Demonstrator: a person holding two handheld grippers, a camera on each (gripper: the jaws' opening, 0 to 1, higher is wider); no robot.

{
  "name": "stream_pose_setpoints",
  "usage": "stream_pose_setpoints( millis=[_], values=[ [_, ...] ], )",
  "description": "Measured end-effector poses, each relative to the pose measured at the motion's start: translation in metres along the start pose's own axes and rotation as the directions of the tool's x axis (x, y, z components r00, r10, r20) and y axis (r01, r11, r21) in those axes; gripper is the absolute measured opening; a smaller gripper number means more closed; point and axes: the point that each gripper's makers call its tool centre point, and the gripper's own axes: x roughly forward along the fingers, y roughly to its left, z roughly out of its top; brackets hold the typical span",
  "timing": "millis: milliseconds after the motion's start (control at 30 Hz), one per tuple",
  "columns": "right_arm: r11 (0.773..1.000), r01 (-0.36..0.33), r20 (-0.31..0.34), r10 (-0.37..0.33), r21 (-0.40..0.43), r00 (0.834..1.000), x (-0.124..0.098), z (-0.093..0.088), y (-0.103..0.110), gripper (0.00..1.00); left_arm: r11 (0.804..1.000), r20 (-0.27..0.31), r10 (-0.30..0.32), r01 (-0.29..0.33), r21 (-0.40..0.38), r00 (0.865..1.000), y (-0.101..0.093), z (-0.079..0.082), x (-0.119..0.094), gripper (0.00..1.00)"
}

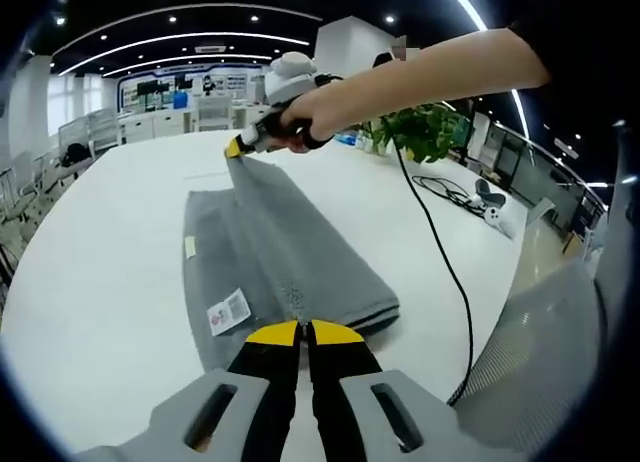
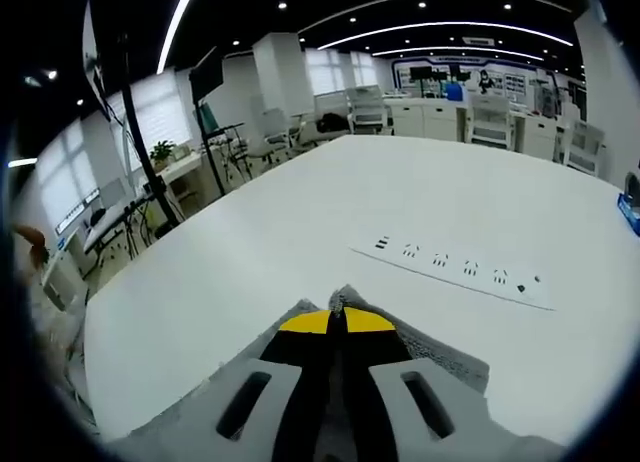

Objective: Fold the towel on the table until its edges align and the towel forms a compact rectangular stack.

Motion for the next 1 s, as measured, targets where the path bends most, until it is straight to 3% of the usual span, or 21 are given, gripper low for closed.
stream_pose_setpoints(
  millis=[300,467,567,1000],
  values=[
    [1.000,-0.022,0.022,0.022,0.008,1.000,0.012,0.013,0.016,0.00,0.997,0.012,0.070,-0.070,-0.022,0.997,0.024,0.000,-0.011,0.03],
    [0.999,-0.037,0.000,0.037,-0.039,0.999,0.025,0.006,0.030,0.00,0.994,-0.012,0.098,-0.098,-0.047,0.995,0.038,-0.011,-0.014,0.03],
    [0.999,-0.038,0.000,0.038,-0.023,0.999,0.030,0.002,0.030,0.00,0.992,-0.027,0.105,-0.106,-0.066,0.994,0.048,-0.022,-0.012,0.03],
    [0.997,-0.068,-0.015,0.067,-0.031,0.998,0.056,-0.011,0.019,0.02,0.983,-0.097,0.130,-0.141,-0.119,0.987,0.058,-0.045,-0.004,0.04]
  ],
)
